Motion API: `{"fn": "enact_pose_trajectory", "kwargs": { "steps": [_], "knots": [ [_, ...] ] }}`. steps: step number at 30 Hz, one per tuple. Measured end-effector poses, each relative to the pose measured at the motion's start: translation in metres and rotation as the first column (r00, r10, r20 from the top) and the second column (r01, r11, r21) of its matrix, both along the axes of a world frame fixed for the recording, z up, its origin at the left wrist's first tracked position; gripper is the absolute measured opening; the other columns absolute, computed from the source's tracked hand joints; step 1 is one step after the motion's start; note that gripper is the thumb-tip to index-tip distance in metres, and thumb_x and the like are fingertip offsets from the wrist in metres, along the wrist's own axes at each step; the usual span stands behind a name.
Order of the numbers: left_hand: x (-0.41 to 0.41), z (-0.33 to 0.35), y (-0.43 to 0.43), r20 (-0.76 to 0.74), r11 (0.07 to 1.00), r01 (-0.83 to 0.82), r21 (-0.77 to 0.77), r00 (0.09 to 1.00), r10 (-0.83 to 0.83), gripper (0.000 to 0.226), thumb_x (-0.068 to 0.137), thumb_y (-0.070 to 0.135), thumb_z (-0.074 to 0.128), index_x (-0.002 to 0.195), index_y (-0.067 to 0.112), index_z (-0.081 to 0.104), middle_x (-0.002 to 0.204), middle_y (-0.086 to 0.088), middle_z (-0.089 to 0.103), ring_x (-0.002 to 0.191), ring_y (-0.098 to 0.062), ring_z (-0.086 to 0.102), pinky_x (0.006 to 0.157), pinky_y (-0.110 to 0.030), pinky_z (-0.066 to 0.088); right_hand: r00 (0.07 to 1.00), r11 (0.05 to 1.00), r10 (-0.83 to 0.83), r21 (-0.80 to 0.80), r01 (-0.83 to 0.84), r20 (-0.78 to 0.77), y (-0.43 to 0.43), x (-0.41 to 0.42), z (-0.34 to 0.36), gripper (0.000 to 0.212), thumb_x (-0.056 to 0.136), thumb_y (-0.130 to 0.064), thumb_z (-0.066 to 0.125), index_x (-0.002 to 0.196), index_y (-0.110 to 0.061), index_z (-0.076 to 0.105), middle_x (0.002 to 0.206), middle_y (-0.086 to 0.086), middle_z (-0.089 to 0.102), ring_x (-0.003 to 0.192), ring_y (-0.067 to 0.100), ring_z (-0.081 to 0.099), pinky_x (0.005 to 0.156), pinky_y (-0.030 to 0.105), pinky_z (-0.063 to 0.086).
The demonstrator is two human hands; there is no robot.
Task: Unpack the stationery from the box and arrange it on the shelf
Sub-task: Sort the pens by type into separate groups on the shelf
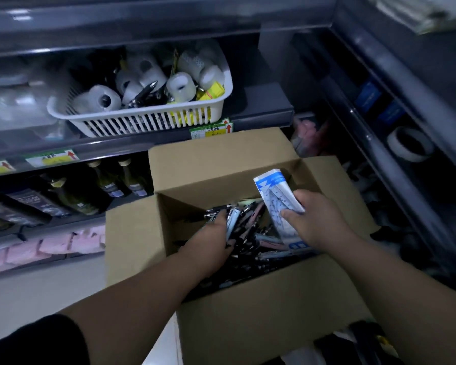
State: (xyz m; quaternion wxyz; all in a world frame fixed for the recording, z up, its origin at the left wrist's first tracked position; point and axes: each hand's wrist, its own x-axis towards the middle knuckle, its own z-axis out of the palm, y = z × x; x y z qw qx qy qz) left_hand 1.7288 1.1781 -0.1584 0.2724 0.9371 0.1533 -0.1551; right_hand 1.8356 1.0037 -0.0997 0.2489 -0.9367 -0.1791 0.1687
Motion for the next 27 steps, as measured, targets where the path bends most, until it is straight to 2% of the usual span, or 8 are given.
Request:
{"fn": "enact_pose_trajectory", "kwargs": {
  "steps": [3,5,9,13,16,18,23,27],
  "knots": [
    [0.002,0.02,0.008,0.051,0.996,-0.064,-0.058,0.996,0.067,0.039,0.092,0.028,0.055,0.123,0.009,0.041,0.114,-0.015,0.061,0.104,-0.03,0.058,0.078,-0.029,0.043,0.994,0.991,-0.11,0.082,0.11,-0.003,0.0,-0.015,0.021,0.005,0.085,-0.022,0.065,0.083,-0.02,0.061,0.076,-0.005,0.063,0.072,0.016,0.059,0.06,0.025,0.042],
    [0.006,0.035,0.013,0.063,0.989,-0.117,-0.094,0.99,0.123,0.023,0.092,0.028,0.055,0.1,0.01,0.042,0.097,-0.014,0.063,0.092,-0.031,0.061,0.068,-0.028,0.041,0.984,0.977,-0.177,0.121,0.178,-0.017,-0.004,-0.024,0.037,0.008,0.084,-0.022,0.068,0.089,-0.016,0.065,0.081,0.0,0.067,0.077,0.021,0.063,0.069,0.033,0.049],
    [0.017,0.069,0.006,0.083,0.958,-0.168,-0.234,0.978,0.192,0.02,0.092,0.028,0.056,0.089,0.012,0.044,0.073,-0.003,0.05,0.073,-0.027,0.055,0.058,-0.029,0.037,0.954,0.939,-0.278,0.176,0.294,-0.11,-0.025,-0.04,0.069,0.013,0.083,-0.023,0.072,0.094,-0.017,0.067,0.086,0.001,0.071,0.078,0.017,0.067,0.07,0.032,0.052],
    [0.029,0.106,-0.029,0.164,0.912,-0.059,-0.406,0.977,0.137,0.028,0.09,0.032,0.061,0.074,0.014,0.046,0.061,-0.002,0.052,0.049,-0.014,0.049,0.044,-0.024,0.036,0.897,0.868,-0.386,0.245,0.433,-0.216,-0.059,-0.056,0.096,0.015,0.081,-0.021,0.076,0.089,-0.02,0.064,0.087,-0.001,0.072,0.075,0.014,0.069,0.065,0.031,0.055],
    [0.036,0.132,-0.066,0.233,0.856,0.027,-0.516,0.966,0.11,0.024,0.087,0.03,0.066,0.075,0.014,0.052,0.061,0.001,0.054,0.049,-0.009,0.049,0.044,-0.014,0.037,0.841,0.801,-0.449,0.281,0.529,-0.303,-0.091,-0.067,0.112,0.018,0.079,-0.022,0.079,0.091,-0.016,0.067,0.083,0.001,0.074,0.07,0.016,0.072,0.057,0.029,0.056],
    [0.04,0.149,-0.093,0.243,0.801,0.072,-0.594,0.965,0.094,0.022,0.086,0.029,0.068,0.078,0.013,0.056,0.063,0.001,0.057,0.052,-0.008,0.051,0.05,-0.017,0.04,0.804,0.754,-0.465,0.309,0.579,-0.372,-0.115,-0.075,0.123,0.022,0.078,-0.021,0.08,0.095,-0.015,0.068,0.083,0.003,0.075,0.068,0.018,0.073,0.055,0.028,0.054],
    [0.036,0.18,-0.175,0.209,0.751,0.165,-0.639,0.977,-0.037,0.029,0.088,0.032,0.066,0.069,0.015,0.053,0.056,0.002,0.055,0.045,-0.008,0.05,0.047,-0.019,0.04,0.755,0.68,-0.46,0.361,0.638,-0.467,-0.192,-0.105,0.146,0.021,0.079,-0.016,0.078,0.097,-0.013,0.068,0.083,0.008,0.076,0.072,0.026,0.073,0.061,0.033,0.057],
    [0.02,0.2,-0.258,0.223,0.726,0.23,-0.648,0.969,-0.108,0.025,0.085,0.028,0.068,0.078,0.005,0.064,0.07,-0.007,0.065,0.057,-0.013,0.058,0.057,-0.023,0.046,0.707,0.568,-0.477,0.43,0.702,-0.522,-0.273,-0.138,0.158,0.021,0.079,-0.009,0.076,0.099,-0.008,0.069,0.09,0.017,0.074,0.077,0.031,0.07,0.071,0.04,0.058]
  ]
}}
